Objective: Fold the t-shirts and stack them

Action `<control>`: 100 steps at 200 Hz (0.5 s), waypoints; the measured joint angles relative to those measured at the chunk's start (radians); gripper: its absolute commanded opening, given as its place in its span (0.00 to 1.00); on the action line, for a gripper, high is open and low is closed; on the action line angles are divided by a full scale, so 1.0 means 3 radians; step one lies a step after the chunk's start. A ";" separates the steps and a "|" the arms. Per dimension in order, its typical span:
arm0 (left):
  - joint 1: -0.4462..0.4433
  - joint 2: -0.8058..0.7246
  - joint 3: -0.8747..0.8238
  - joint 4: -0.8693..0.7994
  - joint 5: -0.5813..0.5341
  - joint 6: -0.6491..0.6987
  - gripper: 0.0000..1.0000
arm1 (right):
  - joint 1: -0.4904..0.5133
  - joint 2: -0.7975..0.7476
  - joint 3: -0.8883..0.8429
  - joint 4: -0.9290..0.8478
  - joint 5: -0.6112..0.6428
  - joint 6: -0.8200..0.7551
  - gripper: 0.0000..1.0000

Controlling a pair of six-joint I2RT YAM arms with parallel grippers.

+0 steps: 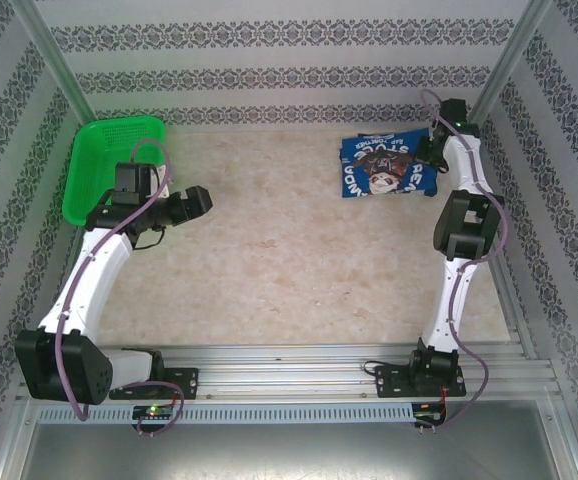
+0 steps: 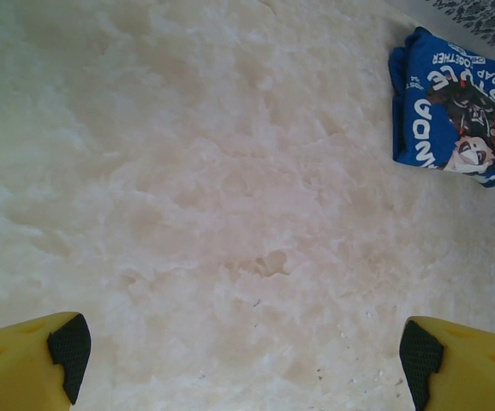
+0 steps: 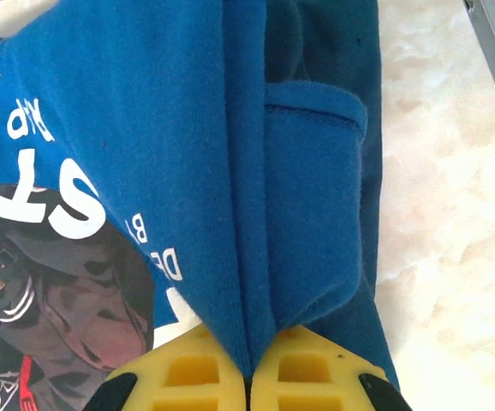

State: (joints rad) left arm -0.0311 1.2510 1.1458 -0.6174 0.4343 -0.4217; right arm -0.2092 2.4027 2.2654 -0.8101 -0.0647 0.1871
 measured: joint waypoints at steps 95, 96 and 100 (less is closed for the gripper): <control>0.0000 -0.0174 0.0000 -0.0164 -0.0239 0.0001 0.94 | -0.0463 0.0126 -0.0187 0.0352 -0.0474 0.0454 0.28; 0.0000 -0.0174 0.0000 -0.0165 -0.0240 0.0001 0.94 | -0.0465 0.0128 -0.0187 0.0354 -0.0478 0.0459 0.30; 0.0000 -0.0177 0.0000 -0.0172 -0.0247 0.0001 0.94 | -0.0476 0.0145 -0.0187 0.0359 -0.0495 0.0497 0.34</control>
State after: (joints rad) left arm -0.0311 1.1980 1.1458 -0.6689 0.3603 -0.4213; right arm -0.3519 2.4462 2.2093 -0.7025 -0.2131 0.3363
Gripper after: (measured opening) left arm 0.941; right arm 0.176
